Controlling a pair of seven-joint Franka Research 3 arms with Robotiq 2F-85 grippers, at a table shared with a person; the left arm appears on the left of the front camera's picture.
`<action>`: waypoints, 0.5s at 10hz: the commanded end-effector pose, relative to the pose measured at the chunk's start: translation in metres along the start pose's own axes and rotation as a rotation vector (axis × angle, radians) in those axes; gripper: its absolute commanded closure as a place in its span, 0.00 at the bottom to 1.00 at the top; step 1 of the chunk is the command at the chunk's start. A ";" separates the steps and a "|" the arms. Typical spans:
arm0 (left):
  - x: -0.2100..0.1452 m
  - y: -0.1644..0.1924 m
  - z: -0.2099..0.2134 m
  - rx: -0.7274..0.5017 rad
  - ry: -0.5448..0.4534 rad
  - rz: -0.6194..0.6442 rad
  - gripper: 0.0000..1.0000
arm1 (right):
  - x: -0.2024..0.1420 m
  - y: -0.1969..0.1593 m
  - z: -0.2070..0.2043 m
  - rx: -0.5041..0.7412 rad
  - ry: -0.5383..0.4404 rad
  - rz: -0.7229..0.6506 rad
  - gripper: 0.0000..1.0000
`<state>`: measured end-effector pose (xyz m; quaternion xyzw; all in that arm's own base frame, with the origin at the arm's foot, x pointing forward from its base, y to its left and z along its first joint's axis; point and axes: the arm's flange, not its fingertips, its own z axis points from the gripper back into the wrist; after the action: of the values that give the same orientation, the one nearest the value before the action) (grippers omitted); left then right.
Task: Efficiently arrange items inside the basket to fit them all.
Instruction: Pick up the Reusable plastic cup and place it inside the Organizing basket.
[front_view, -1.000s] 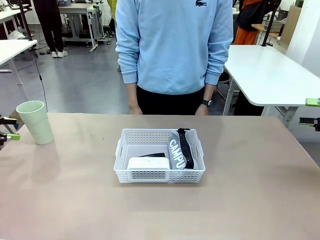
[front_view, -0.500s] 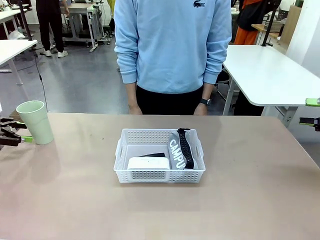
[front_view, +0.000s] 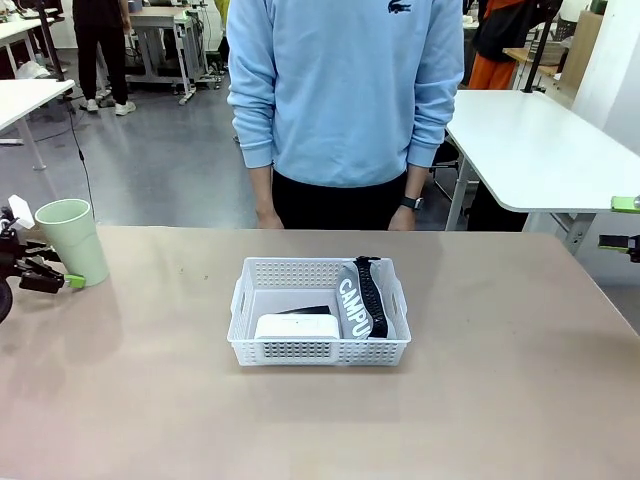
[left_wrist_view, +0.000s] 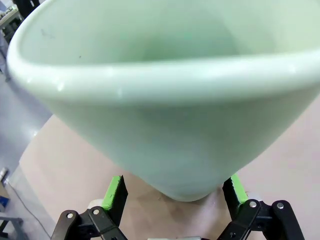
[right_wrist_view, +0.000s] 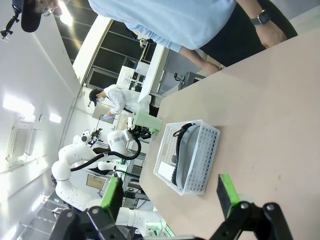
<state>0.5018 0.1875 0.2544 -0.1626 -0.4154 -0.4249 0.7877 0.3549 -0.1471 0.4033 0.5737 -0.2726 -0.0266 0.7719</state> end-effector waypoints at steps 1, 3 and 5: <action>0.005 0.000 -0.008 0.004 -0.054 -0.006 0.00 | -0.001 0.001 0.002 0.005 0.006 0.017 0.00; 0.006 0.001 -0.013 -0.025 -0.127 0.001 0.00 | -0.001 0.001 0.002 0.005 0.006 0.017 0.00; 0.006 0.001 -0.011 -0.020 -0.223 0.003 0.00 | -0.001 0.001 0.002 0.005 0.006 0.017 0.00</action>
<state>0.5089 0.1722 0.2578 -0.2121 -0.4631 -0.4139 0.7545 0.3549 -0.1471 0.4033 0.5738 -0.2726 -0.0266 0.7719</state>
